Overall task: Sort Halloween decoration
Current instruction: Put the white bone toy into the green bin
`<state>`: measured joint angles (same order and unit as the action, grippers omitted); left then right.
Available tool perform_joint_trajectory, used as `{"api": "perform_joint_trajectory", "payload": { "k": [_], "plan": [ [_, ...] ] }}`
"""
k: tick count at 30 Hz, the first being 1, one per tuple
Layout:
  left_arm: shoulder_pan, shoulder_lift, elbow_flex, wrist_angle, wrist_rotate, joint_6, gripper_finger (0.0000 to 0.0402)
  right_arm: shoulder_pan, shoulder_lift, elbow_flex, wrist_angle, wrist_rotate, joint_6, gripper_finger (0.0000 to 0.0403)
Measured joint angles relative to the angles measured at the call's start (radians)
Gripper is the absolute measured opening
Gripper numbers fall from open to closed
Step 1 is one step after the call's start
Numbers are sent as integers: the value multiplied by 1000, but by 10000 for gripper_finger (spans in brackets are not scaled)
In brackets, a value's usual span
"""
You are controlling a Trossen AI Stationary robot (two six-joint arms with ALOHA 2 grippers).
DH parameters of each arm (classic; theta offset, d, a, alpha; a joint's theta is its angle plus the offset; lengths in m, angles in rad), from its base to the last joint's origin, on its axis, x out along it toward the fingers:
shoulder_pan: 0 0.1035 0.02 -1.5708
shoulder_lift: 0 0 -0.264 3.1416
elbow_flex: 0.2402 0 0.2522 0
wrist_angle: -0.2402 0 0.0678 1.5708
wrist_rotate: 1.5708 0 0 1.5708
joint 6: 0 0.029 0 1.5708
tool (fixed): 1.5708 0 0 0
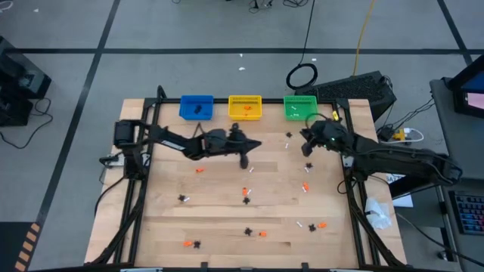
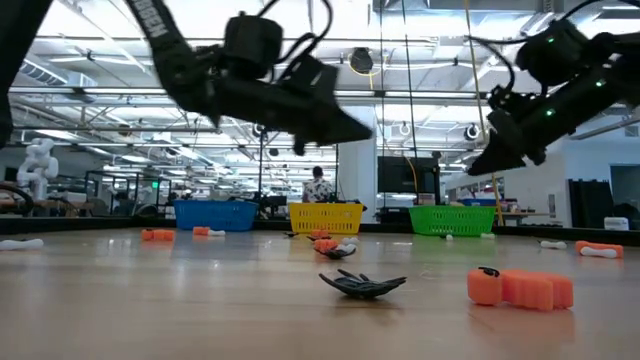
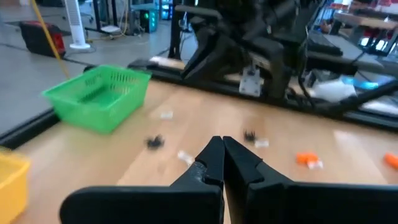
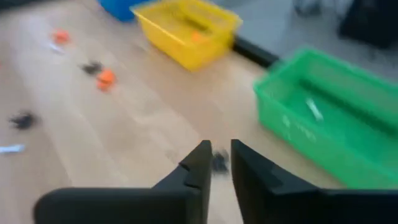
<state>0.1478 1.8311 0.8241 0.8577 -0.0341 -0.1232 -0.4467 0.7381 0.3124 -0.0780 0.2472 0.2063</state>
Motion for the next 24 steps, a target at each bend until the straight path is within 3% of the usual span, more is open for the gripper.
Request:
{"api": "perform_joint_trajectory", "payload": {
  "k": [3, 11, 20, 24],
  "plan": [
    [-2, -82, -103, 14, -1, 1, 0, -44, 79, 70, -141, 65, 69, 79],
    [-9, -284, -320, 26, -6, 5, 0, -226, 328, 220, -392, 33, 93, 96],
    [-27, -366, -424, 23, -57, 5, 0, -476, 547, 350, -489, -43, -94, 96],
    [-37, -365, -432, 20, -63, 5, 0, -496, 609, 401, -546, -65, -96, 96]
  ]
}}
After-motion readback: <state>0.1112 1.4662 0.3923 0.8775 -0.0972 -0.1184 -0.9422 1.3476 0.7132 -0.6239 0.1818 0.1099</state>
